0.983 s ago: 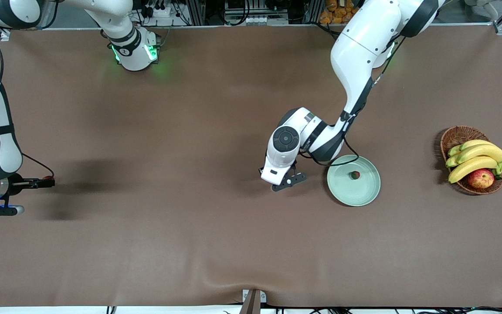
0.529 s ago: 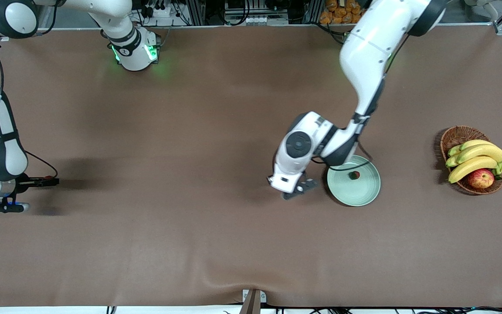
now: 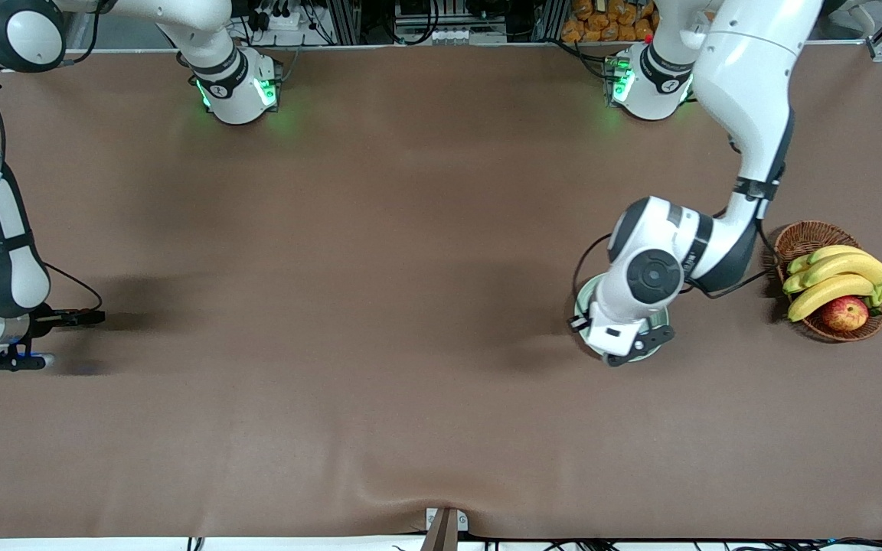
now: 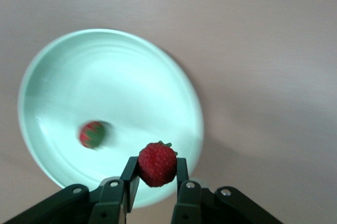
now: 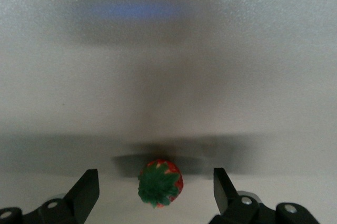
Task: Collect all strawberries into plate
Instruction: 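Place the strawberry on the plate while the right gripper grasps the third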
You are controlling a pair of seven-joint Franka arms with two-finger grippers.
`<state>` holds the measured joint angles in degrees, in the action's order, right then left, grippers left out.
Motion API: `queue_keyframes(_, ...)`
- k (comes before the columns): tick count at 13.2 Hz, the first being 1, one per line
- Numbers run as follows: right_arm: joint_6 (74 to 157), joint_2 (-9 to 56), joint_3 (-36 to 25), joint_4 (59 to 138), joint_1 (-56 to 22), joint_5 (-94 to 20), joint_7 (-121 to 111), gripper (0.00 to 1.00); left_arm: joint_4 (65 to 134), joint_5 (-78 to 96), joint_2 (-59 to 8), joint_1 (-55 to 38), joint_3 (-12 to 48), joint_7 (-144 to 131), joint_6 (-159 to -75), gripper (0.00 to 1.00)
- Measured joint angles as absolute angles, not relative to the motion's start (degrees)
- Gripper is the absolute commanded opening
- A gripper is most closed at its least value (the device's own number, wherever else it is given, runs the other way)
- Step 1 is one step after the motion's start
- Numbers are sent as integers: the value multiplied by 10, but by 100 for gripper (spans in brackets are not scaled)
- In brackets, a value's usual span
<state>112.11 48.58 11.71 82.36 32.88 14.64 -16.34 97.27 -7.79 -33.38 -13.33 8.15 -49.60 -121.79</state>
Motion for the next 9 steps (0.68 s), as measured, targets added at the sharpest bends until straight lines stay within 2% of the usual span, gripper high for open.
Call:
queue_keyframes(1,1121,486,117,824,330,146,-166,0,984,-91,-338,-124,81,-496,-1221,4)
queue_keyframes(2,1120,486,117,824,331,146,-168,0,990,-100,-344,-117,81,-496,-1226,39)
queue_keyframes(3,1119,486,117,824,331,146,-170,0,991,-102,-349,-112,81,-493,-1233,99)
queue_keyframes(9,1104,484,129,823,331,147,-193,0,971,-102,-331,-91,89,-462,-1242,100)
